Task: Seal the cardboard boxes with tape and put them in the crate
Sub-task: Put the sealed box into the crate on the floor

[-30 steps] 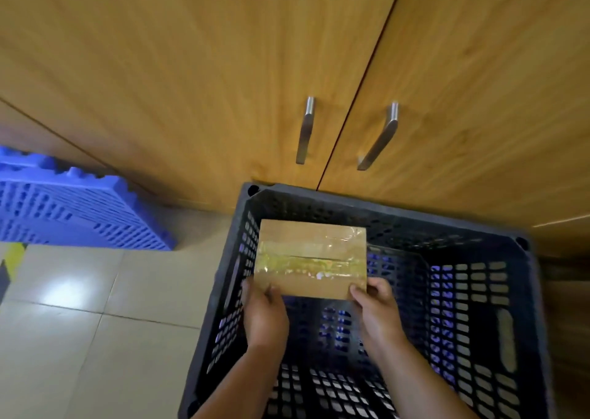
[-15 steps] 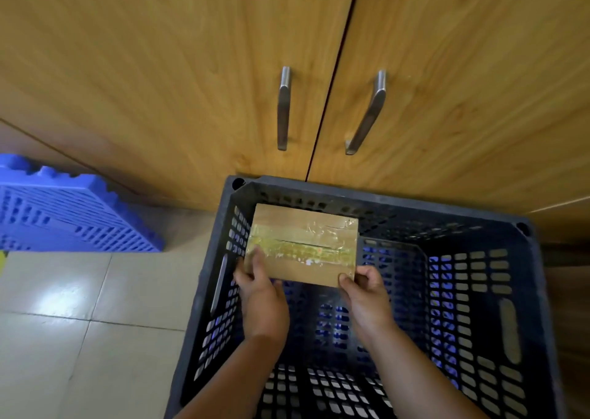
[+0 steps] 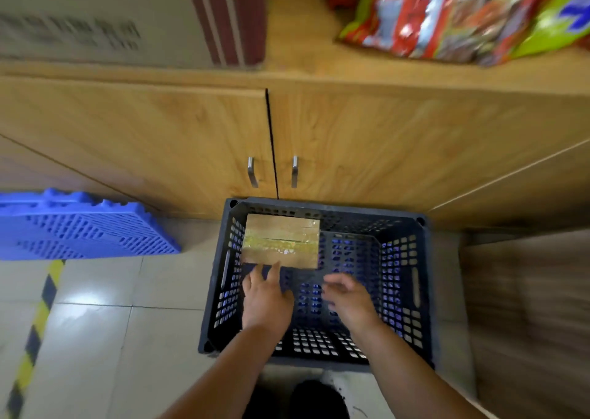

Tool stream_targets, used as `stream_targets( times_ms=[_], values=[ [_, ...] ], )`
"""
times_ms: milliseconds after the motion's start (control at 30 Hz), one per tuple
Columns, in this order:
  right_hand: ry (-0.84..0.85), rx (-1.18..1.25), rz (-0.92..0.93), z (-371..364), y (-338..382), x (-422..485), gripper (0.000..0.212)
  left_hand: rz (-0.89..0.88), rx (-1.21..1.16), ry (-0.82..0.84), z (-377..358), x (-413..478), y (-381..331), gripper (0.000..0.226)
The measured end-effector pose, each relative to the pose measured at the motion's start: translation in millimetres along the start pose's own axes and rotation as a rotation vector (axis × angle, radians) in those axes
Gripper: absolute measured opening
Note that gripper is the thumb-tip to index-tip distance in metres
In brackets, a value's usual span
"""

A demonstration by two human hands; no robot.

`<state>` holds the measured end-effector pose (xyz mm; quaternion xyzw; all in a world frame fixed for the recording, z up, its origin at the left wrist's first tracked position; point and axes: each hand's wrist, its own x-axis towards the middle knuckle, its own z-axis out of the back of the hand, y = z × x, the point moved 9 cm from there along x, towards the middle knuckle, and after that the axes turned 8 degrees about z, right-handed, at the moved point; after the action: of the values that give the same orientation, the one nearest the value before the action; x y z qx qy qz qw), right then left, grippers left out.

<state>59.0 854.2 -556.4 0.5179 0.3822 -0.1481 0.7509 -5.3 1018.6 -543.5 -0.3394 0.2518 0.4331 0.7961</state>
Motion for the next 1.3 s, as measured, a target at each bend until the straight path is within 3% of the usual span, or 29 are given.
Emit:
stream_targets(
  times_ms=[433,700,833,1000,1167,1300],
  values=[
    [-0.065,-0.059,0.228,123,189,-204,0.013,-0.245,-0.197,0.132,124,-218,-163,0.047],
    [-0.125,-0.170,0.344,182,247,-337,0.013,-0.508,-0.119,0.153,169,-332,-227,0.034],
    [-0.150,-0.231,0.402,218,246,-402,0.011,-0.605,-0.106,0.237,151,-380,-250,0.027],
    [-0.290,-0.325,0.412,289,217,-460,0.024,-0.720,-0.040,0.348,97,-442,-288,0.018],
    [-0.423,-0.237,0.351,364,168,-505,0.013,-0.801,0.041,0.446,45,-508,-324,0.025],
    [-0.494,-0.149,0.368,425,128,-538,0.011,-0.862,0.120,0.427,-3,-566,-357,0.022]
  ],
)
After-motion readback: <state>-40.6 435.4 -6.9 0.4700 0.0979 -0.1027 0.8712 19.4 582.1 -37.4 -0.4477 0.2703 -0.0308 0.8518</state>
